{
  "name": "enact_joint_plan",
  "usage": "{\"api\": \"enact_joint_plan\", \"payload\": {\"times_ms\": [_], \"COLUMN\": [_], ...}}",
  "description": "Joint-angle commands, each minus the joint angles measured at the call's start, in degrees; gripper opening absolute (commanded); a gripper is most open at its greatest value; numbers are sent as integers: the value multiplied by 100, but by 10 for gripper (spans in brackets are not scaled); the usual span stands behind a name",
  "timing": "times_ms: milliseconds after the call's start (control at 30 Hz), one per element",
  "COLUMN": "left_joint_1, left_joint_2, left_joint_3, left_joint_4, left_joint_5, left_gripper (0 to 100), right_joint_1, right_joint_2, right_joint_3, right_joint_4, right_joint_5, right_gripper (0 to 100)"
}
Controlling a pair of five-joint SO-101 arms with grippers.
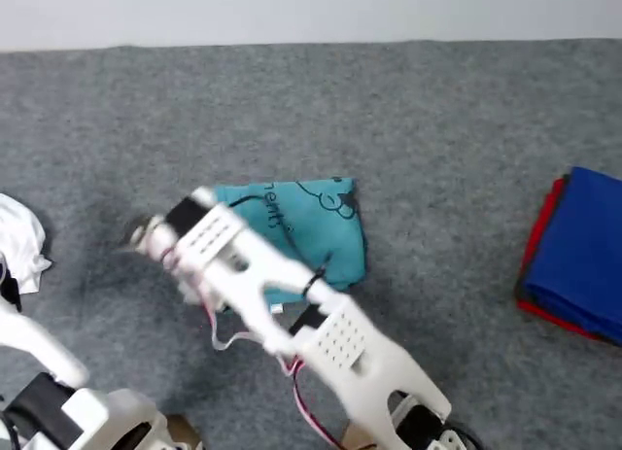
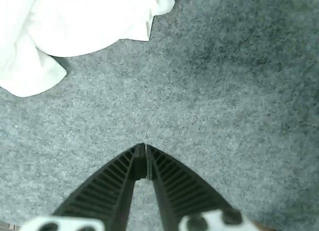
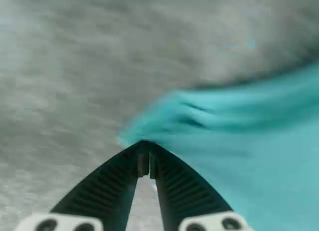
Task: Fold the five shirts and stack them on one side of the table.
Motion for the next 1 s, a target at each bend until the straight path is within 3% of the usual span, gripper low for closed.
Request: {"api": "enact_joint_plan", "payload": {"times_ms": [0, 200, 400, 533, 700, 967], "left_joint_1": [18, 18, 26, 35, 35, 44], "left_joint_2": [-26, -26, -26, -26, -26, -26], "left_joint_3": [-22, -22, -22, -22, -22, -22], "left_joint_4": [-79, -79, -79, -79, -105, -193], "left_joint_5": [-9, -9, -9, -9, -9, 0], "left_gripper": [7, 7, 7, 7, 7, 7], "right_joint_1": [-303, 303, 1640, 2281, 2580, 3248], "right_joint_2": [-171, -1095, -1956, -2378, -2870, -2431], "right_joint_3": [-308, -299, -141, 782, 2268, 3508], "right_joint_4": [207, 224, 233, 233, 215, -549], "right_joint_5": [-79, -70, -62, -70, -97, -202], "right_gripper": [10, 10, 10, 10, 9, 9]}}
